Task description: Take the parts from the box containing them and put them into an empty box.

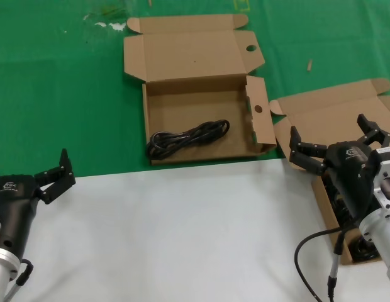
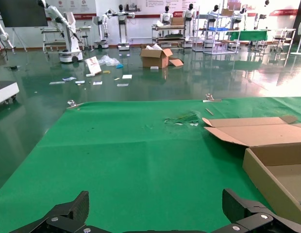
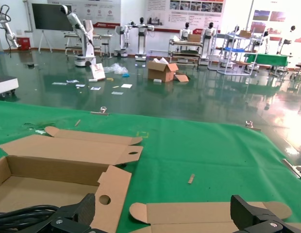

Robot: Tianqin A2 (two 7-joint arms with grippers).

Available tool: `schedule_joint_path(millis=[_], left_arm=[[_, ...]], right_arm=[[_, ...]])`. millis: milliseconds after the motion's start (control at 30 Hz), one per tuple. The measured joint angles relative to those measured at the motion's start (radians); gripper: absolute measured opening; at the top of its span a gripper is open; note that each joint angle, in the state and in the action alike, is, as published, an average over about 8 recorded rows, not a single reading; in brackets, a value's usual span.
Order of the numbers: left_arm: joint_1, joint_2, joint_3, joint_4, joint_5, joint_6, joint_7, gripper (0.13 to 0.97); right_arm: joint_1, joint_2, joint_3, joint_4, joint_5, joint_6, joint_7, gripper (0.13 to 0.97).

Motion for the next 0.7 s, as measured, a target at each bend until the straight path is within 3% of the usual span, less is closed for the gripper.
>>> schedule_joint_path(millis=[700], left_arm=[[0.0,0.0,0.0,0.0,0.0,0.0,0.0,0.966]], right_arm=[[0.0,0.0,0.0,0.0,0.0,0.0,0.0,0.966]])
